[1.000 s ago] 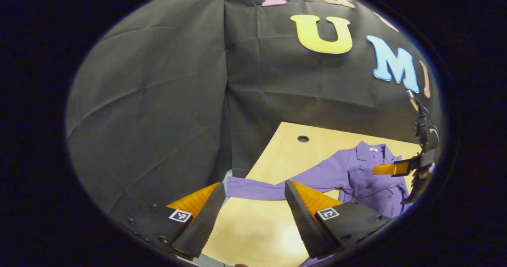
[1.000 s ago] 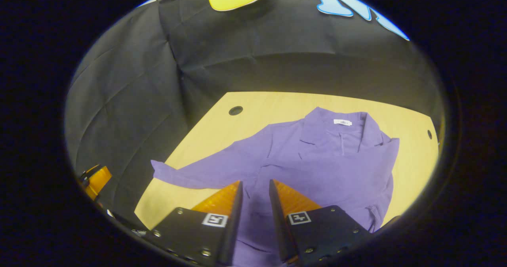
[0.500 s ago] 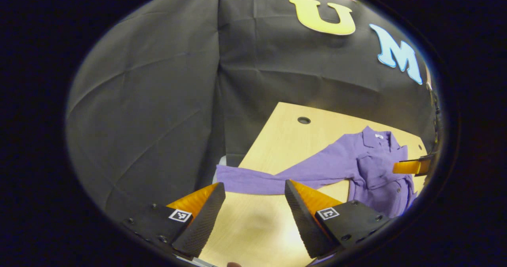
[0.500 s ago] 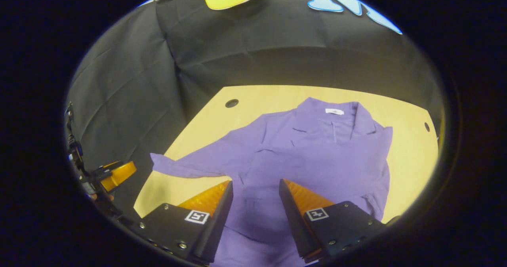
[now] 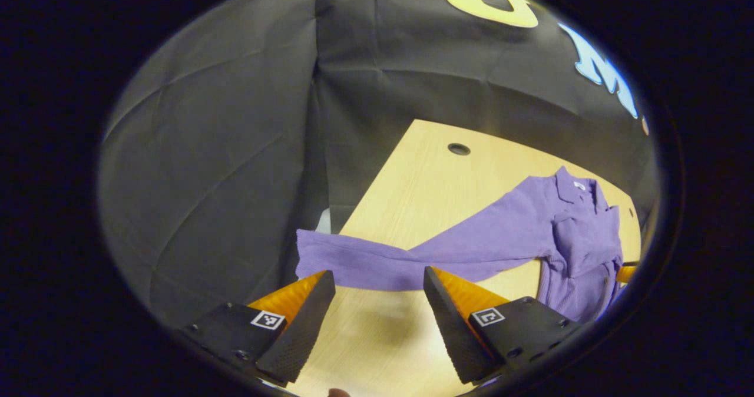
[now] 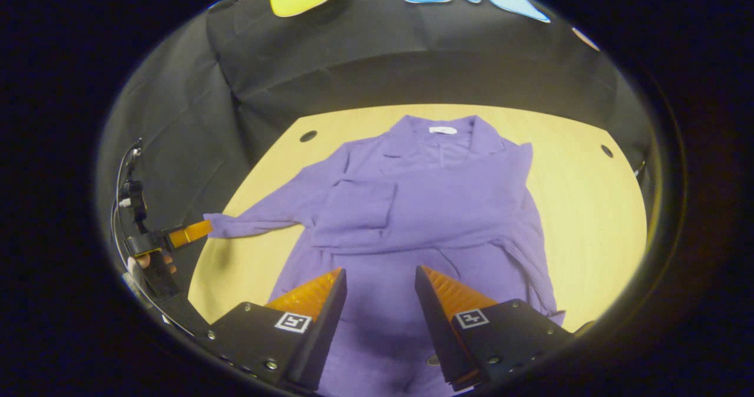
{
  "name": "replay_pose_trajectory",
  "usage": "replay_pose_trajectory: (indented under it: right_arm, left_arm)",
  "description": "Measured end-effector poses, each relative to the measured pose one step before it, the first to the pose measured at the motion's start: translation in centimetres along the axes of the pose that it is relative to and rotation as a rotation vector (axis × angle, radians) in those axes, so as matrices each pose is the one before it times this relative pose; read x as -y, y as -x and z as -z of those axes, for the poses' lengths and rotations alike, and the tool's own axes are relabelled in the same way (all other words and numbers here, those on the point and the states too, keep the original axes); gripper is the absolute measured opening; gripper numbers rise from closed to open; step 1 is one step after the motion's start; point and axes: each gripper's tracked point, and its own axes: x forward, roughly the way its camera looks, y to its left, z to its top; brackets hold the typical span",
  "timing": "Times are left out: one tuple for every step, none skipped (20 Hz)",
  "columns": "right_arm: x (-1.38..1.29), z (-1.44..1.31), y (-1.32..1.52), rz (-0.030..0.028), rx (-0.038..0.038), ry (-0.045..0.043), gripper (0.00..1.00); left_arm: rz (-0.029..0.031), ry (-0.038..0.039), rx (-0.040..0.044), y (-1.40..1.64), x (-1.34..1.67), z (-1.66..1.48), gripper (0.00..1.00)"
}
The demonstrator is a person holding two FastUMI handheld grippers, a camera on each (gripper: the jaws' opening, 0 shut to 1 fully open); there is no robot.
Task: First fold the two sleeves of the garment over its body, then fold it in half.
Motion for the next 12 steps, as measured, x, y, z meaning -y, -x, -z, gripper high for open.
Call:
replay_pose_trajectory:
  right_arm:
    - [0.691, 0.711, 0.497, 0.01289, -0.00594, -0.01871, 0.74]
    - [0.828, 0.903, 0.562, 0.01392, -0.00575, -0.01916, 0.74]
    - [0.790, 0.800, 0.629, 0.01495, -0.00503, -0.01899, 0.74]
    - [0.809, 0.670, 0.456, 0.01508, -0.00554, -0.01842, 0.74]
    - [0.911, 0.613, 0.359, 0.01619, -0.00519, -0.01874, 0.74]
    - [0.737, 0.493, 0.382, 0.01448, -0.00246, -0.02011, 0.74]
    - [0.691, 0.534, 0.389, 0.01183, -0.00251, -0.01910, 0.74]
    - [0.735, 0.330, 0.530, 0.01221, -0.00120, -0.01733, 0.74]
    - [0.705, 0.452, 0.472, 0.01170, -0.00129, -0.01527, 0.74]
    - [0.611, 0.357, 0.251, 0.01175, -0.00120, -0.01434, 0.74]
    - [0.682, 0.475, 0.343, 0.01085, -0.00114, -0.01423, 0.74]
    - [0.541, 0.238, 0.265, 0.01010, -0.00027, -0.01397, 0.74]
  left_arm:
    - [0.00130, -0.00849, -0.00635, -0.488, 0.127, 0.050, 1.00]
    - [-0.00128, -0.00800, -0.00553, -0.483, 0.246, 0.096, 1.00]
    - [-0.00185, -0.00888, -0.00505, -0.487, 0.194, 0.037, 1.00]
    - [-0.00289, -0.00808, -0.00485, -0.299, 0.070, 0.023, 1.00]
    - [-0.00094, -0.00675, -0.00296, -0.423, 0.215, -0.002, 1.00]
    - [-0.00398, -0.00598, -0.00888, -0.461, 0.157, 0.069, 1.00]
    - [-0.00397, -0.00604, -0.01299, -0.769, 0.203, 0.334, 0.99]
    - [-0.00901, -0.00344, -0.00871, -0.444, 0.127, 0.313, 1.00]
    - [-0.00752, 0.00025, -0.01274, -0.415, 0.032, 0.339, 0.99]
    - [-0.00806, 0.00147, -0.01466, -0.475, -0.016, 0.369, 0.97]
    - [-0.00146, 0.00299, -0.01839, -0.088, -0.105, 0.330, 0.97]
    - [0.00164, 0.00303, 0.00330, 0.156, -0.111, -0.203, 1.00]
